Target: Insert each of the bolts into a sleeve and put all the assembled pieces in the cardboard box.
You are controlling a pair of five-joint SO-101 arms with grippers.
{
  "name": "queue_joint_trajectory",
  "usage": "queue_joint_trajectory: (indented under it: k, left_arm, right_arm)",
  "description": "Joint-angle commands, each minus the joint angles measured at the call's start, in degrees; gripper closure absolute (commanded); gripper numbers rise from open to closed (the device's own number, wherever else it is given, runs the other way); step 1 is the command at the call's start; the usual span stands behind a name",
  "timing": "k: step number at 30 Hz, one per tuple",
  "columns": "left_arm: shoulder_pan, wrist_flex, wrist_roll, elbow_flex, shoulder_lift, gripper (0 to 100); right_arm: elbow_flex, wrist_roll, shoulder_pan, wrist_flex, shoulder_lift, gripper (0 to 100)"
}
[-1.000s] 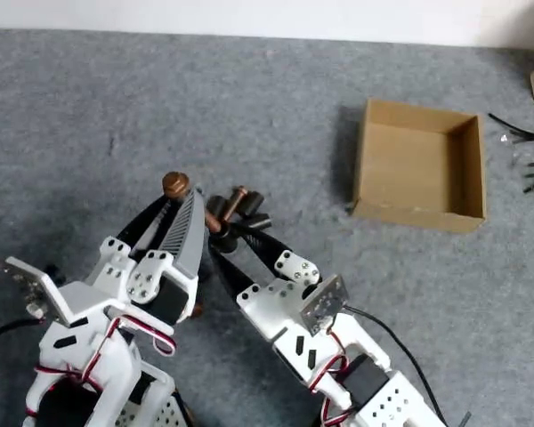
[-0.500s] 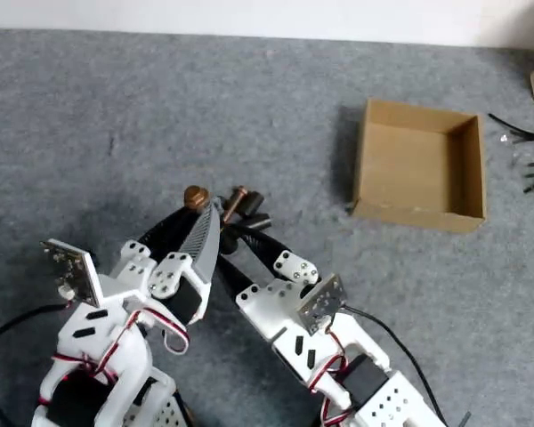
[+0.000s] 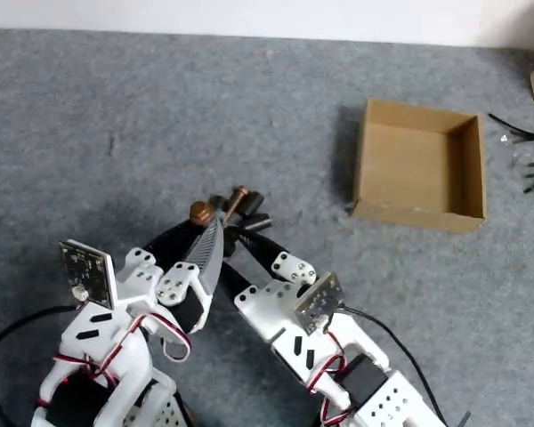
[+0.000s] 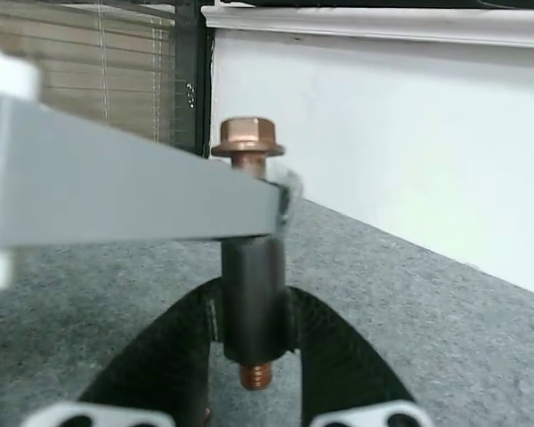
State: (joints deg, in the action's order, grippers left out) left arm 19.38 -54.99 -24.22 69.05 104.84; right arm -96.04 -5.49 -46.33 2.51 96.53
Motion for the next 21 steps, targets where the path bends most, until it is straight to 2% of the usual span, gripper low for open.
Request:
queue_joint_trajectory:
  k: [1, 3, 5, 11, 17, 21]
  left_arm:
    - [0.04, -3.43, -0.35, -0.13, 0.04, 70]
    - [0.04, -5.1, -3.08, -0.13, 0.04, 56]
    - [-0.13, -5.36, -5.45, -0.22, 0.04, 49]
    - [-4.97, -0.26, -11.69, -0.57, 0.04, 57]
    - [-6.37, 4.92, -16.44, -0.66, 0.04, 58]
    - [-14.73, 5.63, -17.14, 1.71, 0.04, 58]
  right_arm:
    - [-6.46, -0.53, 0.92, -0.48, 0.84, 99.5]
    - [-6.46, -0.53, 0.92, -0.48, 0.84, 99.5]
    - [-6.46, -0.53, 0.92, -0.48, 0.84, 99.5]
    - [-6.46, -0.53, 0.92, -0.48, 0.75, 99.5]
    - [-6.46, -0.53, 1.01, -0.48, 0.75, 99.5]
    - [-6.29, -0.53, 2.15, -0.48, 0.75, 99.5]
